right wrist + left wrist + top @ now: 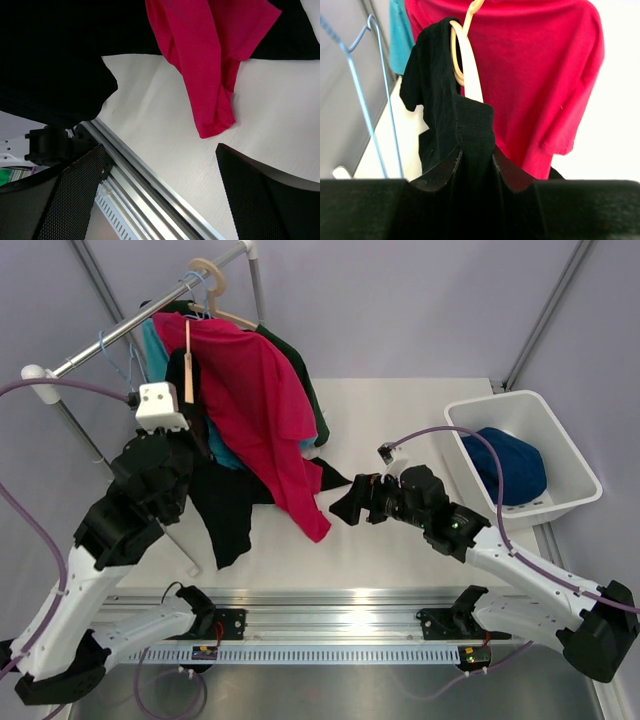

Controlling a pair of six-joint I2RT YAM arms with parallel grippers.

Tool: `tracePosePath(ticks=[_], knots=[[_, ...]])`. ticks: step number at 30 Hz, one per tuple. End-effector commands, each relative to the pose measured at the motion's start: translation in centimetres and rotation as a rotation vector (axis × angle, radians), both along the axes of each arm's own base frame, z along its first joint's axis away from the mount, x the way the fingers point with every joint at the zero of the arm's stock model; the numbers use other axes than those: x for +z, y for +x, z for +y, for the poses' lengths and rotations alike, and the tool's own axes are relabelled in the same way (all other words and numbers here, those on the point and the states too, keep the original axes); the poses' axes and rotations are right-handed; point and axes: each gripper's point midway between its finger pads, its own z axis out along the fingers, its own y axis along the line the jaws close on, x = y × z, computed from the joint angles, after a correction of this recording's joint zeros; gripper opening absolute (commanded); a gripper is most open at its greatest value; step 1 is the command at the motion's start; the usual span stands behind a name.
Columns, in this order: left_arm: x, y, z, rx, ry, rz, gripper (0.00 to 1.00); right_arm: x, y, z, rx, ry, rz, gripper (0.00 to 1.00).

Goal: Remove the t-shirt from the hanger

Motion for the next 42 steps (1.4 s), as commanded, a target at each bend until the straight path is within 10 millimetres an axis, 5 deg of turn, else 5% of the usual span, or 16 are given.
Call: tracePosePath(ticks=[1,7,13,17,25,29,33,37,42], knots=[[1.4,-2.2,-0.2,-0.103,-0.074,-0.059,0.00,2.6,-0.4,0.3,0.028,0.054,-0.057,0.99],[0.9,-4.8,-0.6,-0.231,-0.084,-0.046,0.00,2.8,-0.1,-0.2,0.009,0.026,-0.086,0.99],[-1.5,-9.9,-6.1,-0.644,-0.183,0.052,0.00,4.1,0.4,-2.0,-0.042,-0.021,-0.169,0.99],[-4.3,-12.2,-7.6,-0.772,-0.227,0.116,0.00,5.4,0.7,-3.8,-0.094,-0.065,-0.235,0.99],[-6.6,-14.9,-7.0,-0.847,-0.244,0.109,0.00,21.4,-5.1,-5.0,0.044,0.361,-0.645,0.98],[-6.2,-16.0,-7.1,-0.881,-0.309,0.088,0.00,24.8,-7.1,-4.0,0.159,0.477,-0.757,0.94],[-5.3,-16.7,-7.6,-0.916,-0.376,0.078,0.00,25.2,-7.0,-3.5,0.157,0.520,-0.791,0.87],[-4.0,-17.8,-8.5,-0.987,-0.442,0.063,0.00,24.8,-6.4,-0.9,0.192,0.478,-0.805,0.85],[-2.7,-18.5,-8.5,-1.011,-0.495,0.040,0.00,25.0,-7.9,2.0,0.209,0.383,-0.900,0.85]])
